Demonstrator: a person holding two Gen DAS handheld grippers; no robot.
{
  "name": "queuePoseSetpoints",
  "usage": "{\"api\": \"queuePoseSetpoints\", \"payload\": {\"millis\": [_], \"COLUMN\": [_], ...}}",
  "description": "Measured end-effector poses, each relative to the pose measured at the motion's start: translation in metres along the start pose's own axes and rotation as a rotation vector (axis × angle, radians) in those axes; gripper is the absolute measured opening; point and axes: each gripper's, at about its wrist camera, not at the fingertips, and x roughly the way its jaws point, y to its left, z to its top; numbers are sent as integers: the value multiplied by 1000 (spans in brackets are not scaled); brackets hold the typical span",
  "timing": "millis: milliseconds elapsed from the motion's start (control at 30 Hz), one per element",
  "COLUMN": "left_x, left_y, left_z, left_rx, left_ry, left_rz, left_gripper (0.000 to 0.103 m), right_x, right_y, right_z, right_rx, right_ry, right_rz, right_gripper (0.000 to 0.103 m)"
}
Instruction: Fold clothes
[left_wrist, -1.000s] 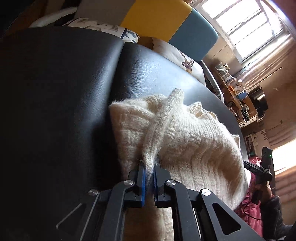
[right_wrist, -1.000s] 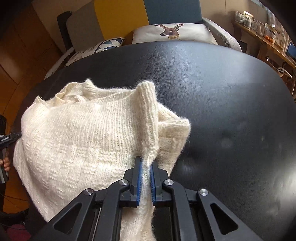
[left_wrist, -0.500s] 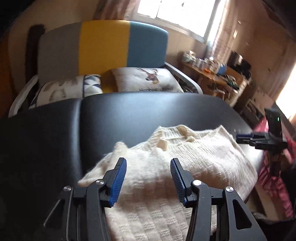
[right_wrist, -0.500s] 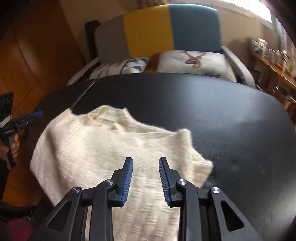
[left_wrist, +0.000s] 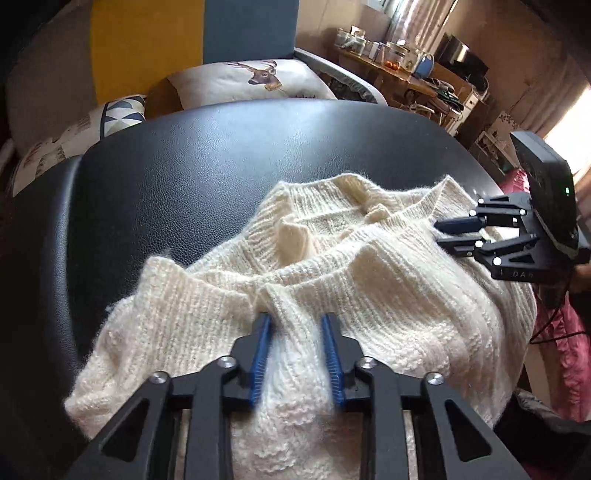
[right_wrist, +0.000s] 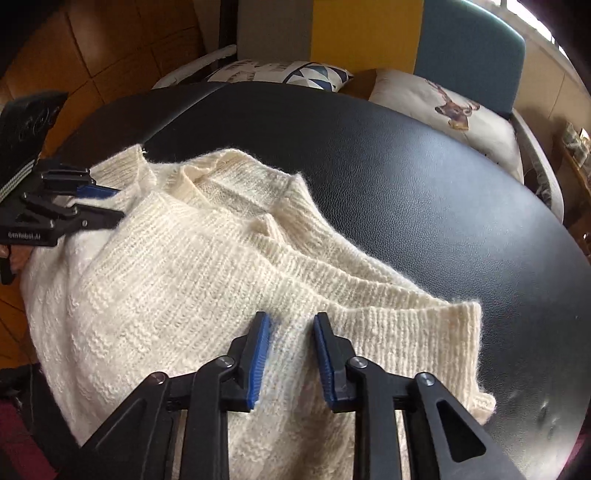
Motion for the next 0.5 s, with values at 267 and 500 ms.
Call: {"api": "queuePoseSetpoints", "payload": {"millis": [267, 500], "left_x": [-32, 15], "left_y": [0, 16], "left_z": [6, 9], "left_rx": [-99, -183], "left_ry": [-245, -142], "left_rz": [52, 29], "left_gripper": [7, 15], "right_x": [-13, 14], "right_y": [-8, -9], "right_z": [7, -9], "right_rx": [-12, 57], "right_ry": [-76, -85], "right_rz": [-200, -272], "right_gripper": [5, 11]}}
